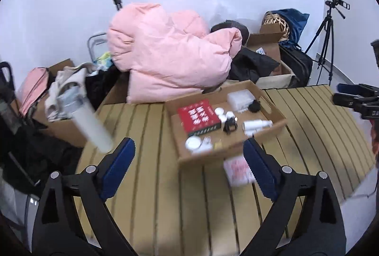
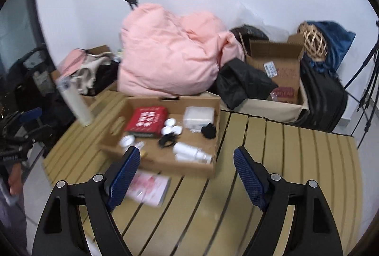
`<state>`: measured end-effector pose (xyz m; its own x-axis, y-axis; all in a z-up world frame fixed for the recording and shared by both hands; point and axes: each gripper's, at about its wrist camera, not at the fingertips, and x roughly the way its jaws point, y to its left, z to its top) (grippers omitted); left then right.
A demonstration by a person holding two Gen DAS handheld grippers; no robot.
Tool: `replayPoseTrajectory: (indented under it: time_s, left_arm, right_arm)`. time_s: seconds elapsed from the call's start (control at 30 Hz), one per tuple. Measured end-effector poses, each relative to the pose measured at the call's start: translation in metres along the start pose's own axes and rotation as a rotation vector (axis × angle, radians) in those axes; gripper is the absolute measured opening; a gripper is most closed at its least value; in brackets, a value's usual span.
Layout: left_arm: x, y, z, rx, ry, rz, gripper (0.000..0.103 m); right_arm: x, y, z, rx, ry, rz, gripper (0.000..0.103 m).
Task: Organize objects
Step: 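Carry the white spray bottle into the tray with both tools and release, then withdraw both tools and move them to the pink card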
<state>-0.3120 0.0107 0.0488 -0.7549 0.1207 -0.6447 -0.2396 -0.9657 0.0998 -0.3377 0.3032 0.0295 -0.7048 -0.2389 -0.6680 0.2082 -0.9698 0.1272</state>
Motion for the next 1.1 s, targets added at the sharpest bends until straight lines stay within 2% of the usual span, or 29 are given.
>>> replayPoseTrajectory:
  time_s: [0.07, 0.17, 0.23, 0.3, 0.43, 0.5, 0.63, 0.73, 0.83, 0.9, 1.0, 1.03, 1.1]
  left_arm:
    - [-0.041, 0.013, -0.005, -0.009, -0.024, 0.048, 0.092]
    - [-0.107, 0.035, -0.025, -0.04, -0.085, 0.08, 0.103]
    - [-0.134, 0.044, -0.048, -0.068, -0.072, 0.099, 0.103]
    - [-0.155, 0.049, -0.075, -0.078, -0.05, 0.093, 0.103]
    - [-0.19, 0.055, -0.107, -0.137, -0.044, 0.055, 0.103]
    - [-0.205, 0.056, -0.11, -0.146, -0.064, 0.029, 0.103]
    - [-0.218, 0.053, -0.105, -0.134, -0.103, 0.039, 0.103]
    - [-0.207, 0.05, -0.108, -0.118, -0.103, 0.033, 0.103]
    - [-0.159, 0.04, -0.116, -0.102, -0.044, -0.014, 0.103]
    - [-0.114, 0.028, -0.124, -0.094, 0.023, -0.073, 0.103]
    - [-0.024, 0.006, -0.132, -0.092, 0.141, -0.1, 0.103]
    - [-0.005, -0.001, -0.132, -0.095, 0.152, -0.103, 0.103]
    - [0.039, -0.015, -0.128, -0.103, 0.139, -0.161, 0.103]
  right_arm:
    - [-0.044, 0.013, -0.01, -0.06, -0.019, -0.002, 0.085]
    - [-0.113, 0.035, -0.034, -0.196, -0.029, -0.063, 0.085]
    - [-0.145, 0.043, -0.052, -0.217, -0.031, -0.073, 0.085]
    - [-0.179, 0.048, -0.078, -0.181, -0.026, -0.025, 0.085]
    - [-0.214, 0.053, -0.118, -0.122, -0.036, 0.013, 0.085]
    - [-0.223, 0.054, -0.129, -0.105, -0.042, 0.024, 0.085]
    - [-0.226, 0.057, -0.133, -0.099, -0.047, 0.028, 0.085]
    - [-0.218, 0.06, -0.136, -0.117, -0.039, 0.047, 0.085]
    - [-0.187, 0.056, -0.139, -0.105, -0.014, 0.016, 0.085]
    - [-0.144, 0.051, -0.147, -0.059, 0.054, 0.005, 0.085]
    - [-0.062, 0.045, -0.162, 0.008, 0.162, 0.063, 0.084]
    - [-0.046, 0.044, -0.163, 0.013, 0.175, 0.066, 0.083]
    - [0.003, 0.04, -0.162, 0.042, 0.194, 0.078, 0.081]
